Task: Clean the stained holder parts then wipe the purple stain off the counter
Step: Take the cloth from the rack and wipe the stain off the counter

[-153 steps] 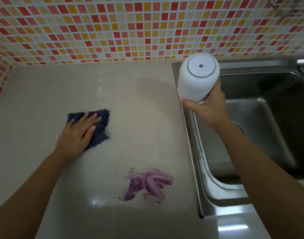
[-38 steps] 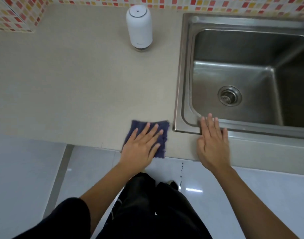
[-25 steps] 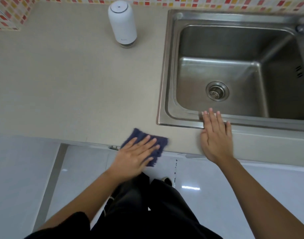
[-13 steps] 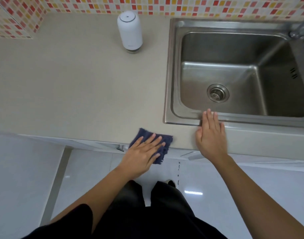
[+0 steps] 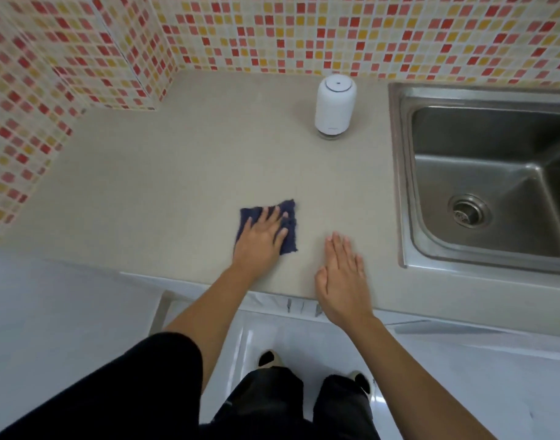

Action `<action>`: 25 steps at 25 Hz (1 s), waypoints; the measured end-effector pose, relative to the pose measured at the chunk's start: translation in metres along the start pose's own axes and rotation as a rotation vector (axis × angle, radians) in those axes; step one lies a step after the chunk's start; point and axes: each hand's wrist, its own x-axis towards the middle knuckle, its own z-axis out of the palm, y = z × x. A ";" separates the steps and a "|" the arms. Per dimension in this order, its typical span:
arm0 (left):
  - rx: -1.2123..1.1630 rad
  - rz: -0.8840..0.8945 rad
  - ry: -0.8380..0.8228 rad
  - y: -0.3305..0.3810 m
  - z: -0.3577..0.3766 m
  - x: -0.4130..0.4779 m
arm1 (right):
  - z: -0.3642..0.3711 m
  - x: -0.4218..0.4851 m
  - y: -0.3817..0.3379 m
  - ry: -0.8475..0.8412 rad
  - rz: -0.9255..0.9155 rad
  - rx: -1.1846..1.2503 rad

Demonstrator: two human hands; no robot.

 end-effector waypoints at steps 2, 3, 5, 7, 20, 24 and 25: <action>0.050 0.145 0.007 -0.026 -0.004 -0.044 | 0.008 0.007 -0.010 -0.004 0.016 -0.030; 0.051 0.150 -0.003 -0.050 -0.010 -0.059 | 0.013 0.011 -0.016 -0.012 0.002 -0.048; 0.071 0.080 0.036 -0.106 -0.023 -0.078 | 0.024 0.016 -0.030 -0.015 -0.027 -0.066; 0.091 -0.011 0.080 -0.160 -0.038 -0.077 | 0.032 0.019 -0.043 -0.005 -0.032 -0.061; 0.050 0.483 -0.063 -0.068 -0.013 -0.049 | -0.010 0.043 0.022 0.158 0.186 -0.125; 0.028 0.334 0.068 -0.137 -0.034 -0.022 | -0.038 0.046 0.087 0.104 0.326 -0.174; 0.032 0.208 0.087 -0.143 -0.040 0.005 | -0.039 0.045 0.095 0.064 0.293 -0.192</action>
